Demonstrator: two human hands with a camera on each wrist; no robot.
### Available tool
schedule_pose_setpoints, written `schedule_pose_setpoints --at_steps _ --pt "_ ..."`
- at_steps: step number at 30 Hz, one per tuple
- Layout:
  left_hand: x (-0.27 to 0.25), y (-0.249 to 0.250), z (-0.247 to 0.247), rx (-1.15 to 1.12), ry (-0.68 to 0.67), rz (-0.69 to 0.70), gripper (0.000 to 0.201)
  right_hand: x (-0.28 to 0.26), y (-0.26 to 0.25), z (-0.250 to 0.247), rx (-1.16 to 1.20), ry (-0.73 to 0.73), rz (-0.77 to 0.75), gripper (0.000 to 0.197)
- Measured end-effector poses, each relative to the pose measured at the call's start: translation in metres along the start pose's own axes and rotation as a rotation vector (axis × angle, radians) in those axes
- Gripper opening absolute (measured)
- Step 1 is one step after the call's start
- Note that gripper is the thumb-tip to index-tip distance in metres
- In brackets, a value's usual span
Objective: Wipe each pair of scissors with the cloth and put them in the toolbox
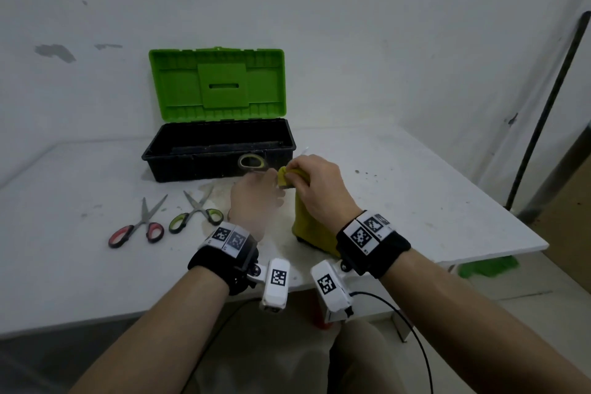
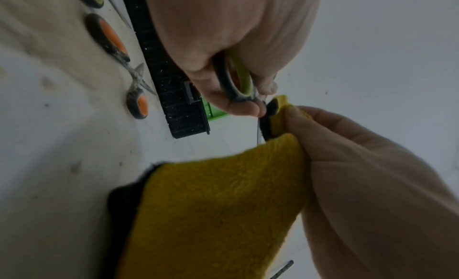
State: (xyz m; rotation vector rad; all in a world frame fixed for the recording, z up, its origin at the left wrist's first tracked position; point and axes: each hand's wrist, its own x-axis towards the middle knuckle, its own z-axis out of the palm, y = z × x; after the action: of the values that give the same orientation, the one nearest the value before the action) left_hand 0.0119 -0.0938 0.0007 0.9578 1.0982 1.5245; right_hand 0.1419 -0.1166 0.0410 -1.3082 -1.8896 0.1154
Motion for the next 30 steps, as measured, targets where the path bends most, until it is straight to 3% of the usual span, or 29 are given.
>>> schedule_pose_setpoints --at_steps 6,10,12,18,24,30 --pt "-0.003 -0.001 -0.001 0.002 -0.041 0.023 0.019 0.000 0.004 0.010 -0.004 0.010 0.009 0.008" --pt "0.001 -0.002 -0.004 0.053 -0.023 0.037 0.018 0.014 0.012 0.000 -0.061 0.076 0.142 0.013" --pt "0.002 -0.003 -0.004 0.049 -0.015 0.030 0.019 0.014 0.010 -0.006 -0.034 0.104 0.121 0.013" --pt "0.000 -0.002 0.000 0.060 -0.067 0.048 0.018 0.002 0.005 0.005 -0.004 -0.010 0.037 0.007" --pt "0.001 -0.008 -0.003 0.089 -0.017 0.025 0.020 0.013 0.021 -0.012 0.004 0.117 0.189 0.012" --pt "0.000 -0.004 0.000 0.059 -0.040 0.005 0.021 -0.002 0.006 -0.004 0.018 -0.009 0.047 0.009"
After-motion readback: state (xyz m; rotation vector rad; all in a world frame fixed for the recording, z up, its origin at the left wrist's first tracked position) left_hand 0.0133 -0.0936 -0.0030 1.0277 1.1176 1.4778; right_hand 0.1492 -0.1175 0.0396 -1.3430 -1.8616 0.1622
